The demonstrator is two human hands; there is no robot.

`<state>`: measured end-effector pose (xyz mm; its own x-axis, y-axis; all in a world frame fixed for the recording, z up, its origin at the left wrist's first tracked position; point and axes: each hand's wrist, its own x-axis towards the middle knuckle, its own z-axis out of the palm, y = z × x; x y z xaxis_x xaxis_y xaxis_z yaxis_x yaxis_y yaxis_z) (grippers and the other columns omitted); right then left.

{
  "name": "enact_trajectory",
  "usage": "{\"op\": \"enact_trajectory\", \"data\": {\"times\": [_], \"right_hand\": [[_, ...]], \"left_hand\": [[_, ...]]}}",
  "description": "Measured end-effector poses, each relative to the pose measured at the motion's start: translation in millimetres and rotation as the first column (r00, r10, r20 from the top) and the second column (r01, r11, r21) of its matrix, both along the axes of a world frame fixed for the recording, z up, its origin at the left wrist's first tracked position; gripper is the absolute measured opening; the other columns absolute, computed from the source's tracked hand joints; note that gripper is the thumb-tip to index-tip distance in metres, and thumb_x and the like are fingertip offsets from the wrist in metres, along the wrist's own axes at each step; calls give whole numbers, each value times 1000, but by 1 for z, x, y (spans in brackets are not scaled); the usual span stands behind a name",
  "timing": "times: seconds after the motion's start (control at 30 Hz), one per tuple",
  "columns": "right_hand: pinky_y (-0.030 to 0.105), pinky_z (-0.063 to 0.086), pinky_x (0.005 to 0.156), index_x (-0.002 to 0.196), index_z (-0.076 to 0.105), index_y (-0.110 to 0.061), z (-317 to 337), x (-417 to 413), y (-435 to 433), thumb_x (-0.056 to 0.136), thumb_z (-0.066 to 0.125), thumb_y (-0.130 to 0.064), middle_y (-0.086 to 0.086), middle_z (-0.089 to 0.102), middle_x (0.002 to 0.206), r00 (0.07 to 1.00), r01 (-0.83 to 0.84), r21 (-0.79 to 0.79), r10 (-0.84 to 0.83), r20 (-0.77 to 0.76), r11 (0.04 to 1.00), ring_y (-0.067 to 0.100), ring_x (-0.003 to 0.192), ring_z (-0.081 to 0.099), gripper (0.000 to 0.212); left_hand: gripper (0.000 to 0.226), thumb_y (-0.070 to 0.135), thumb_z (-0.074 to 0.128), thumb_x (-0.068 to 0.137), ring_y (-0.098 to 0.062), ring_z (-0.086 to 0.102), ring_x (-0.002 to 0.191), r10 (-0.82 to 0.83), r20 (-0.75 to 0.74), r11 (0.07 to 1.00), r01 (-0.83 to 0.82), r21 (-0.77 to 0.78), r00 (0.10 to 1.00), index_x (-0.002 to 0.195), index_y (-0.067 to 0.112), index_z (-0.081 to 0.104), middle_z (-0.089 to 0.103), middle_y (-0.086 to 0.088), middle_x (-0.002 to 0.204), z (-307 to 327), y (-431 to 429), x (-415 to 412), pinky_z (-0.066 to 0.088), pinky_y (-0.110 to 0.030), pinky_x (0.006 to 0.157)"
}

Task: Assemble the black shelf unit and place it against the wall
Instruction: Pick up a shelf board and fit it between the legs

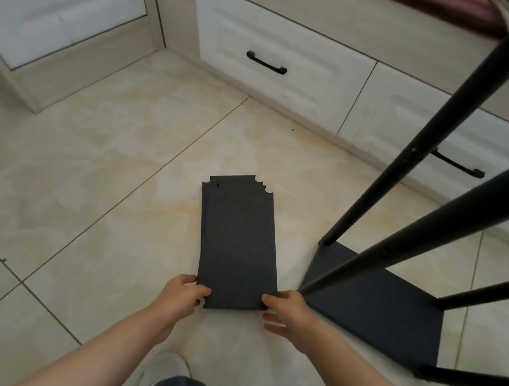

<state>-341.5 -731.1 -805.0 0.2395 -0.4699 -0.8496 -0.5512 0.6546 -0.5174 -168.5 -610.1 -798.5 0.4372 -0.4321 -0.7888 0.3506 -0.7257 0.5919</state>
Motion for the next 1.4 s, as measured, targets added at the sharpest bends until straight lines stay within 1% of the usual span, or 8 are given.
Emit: {"op": "enact_trajectory", "data": {"times": [0.17, 0.37, 0.63, 0.8, 0.87, 1.1, 1.23, 1.4], "right_hand": [[37, 57, 80, 121, 56, 1, 9, 0, -3, 97, 62, -16, 14, 65, 115, 988, 111, 50, -116, 107, 993, 30, 103, 67, 30], [38, 59, 74, 121, 57, 0, 26, 0, -6, 99, 57, -8, 18, 66, 118, 940, 210, 145, -240, 242, 967, 33, 98, 71, 23], [40, 62, 69, 125, 49, -3, 62, -3, -2, 98, 58, -6, 19, 64, 116, 947, 177, 72, -190, 260, 982, 32, 86, 75, 28], [37, 61, 63, 123, 43, -10, 116, -8, -4, 97, 59, -5, 23, 65, 114, 947, 125, -56, -103, 304, 991, 32, 82, 75, 31], [41, 62, 69, 120, 45, -11, 142, -15, -2, 97, 60, -6, 24, 67, 108, 944, 85, -123, -41, 326, 989, 33, 83, 75, 28], [33, 61, 65, 110, 49, -21, 248, -55, 12, 97, 60, -7, 15, 74, 94, 924, -3, -404, 157, 348, 915, 29, 79, 75, 22], [33, 61, 66, 120, 52, -15, 305, -97, 15, 96, 61, -6, 20, 72, 102, 897, -48, -489, 252, 362, 871, 30, 79, 73, 27], [30, 59, 66, 119, 55, -19, 347, -160, 17, 96, 63, -8, 12, 76, 97, 875, -124, -544, 350, 334, 830, 28, 80, 74, 27]], "left_hand": [[30, 6, 58, 100, -28, 66, 93, 58, -72, 995, -63, -72, 996, 131, 3, 58, 70, -13, 111, 6, -1, 7, 52, -35, 84], [19, 3, 60, 99, -28, 71, 91, 83, -172, 987, -104, -119, 982, 118, 4, 61, 72, -15, 111, 20, -4, 14, 56, -32, 73], [25, 3, 65, 96, -31, 71, 96, 92, -273, 981, -135, -142, 958, 120, 6, 59, 69, -17, 115, 47, 12, 17, 59, -36, 73], [32, -1, 68, 92, -31, 74, 98, -2, -302, 977, -63, -204, 953, 124, 1, 63, 74, -17, 113, 83, 27, 22, 58, -38, 85], [29, 0, 65, 94, -32, 74, 97, -33, -287, 972, -36, -234, 957, 123, 1, 64, 75, -18, 110, 102, 31, 22, 57, -40, 90], [34, 7, 66, 91, -35, 73, 101, -21, -249, 892, -95, -443, 968, 125, 3, 65, 73, -18, 116, 181, 30, 36, 56, -42, 89], [39, 13, 66, 86, -31, 74, 99, 0, -185, 814, -108, -571, 983, 125, 6, 65, 71, -17, 122, 233, 27, 43, 53, -40, 88], [40, 21, 67, 82, -23, 74, 91, -16, -96, 741, -52, -669, 995, 120, 9, 65, 70, -11, 118, 292, 27, 48, 54, -36, 86]]}}
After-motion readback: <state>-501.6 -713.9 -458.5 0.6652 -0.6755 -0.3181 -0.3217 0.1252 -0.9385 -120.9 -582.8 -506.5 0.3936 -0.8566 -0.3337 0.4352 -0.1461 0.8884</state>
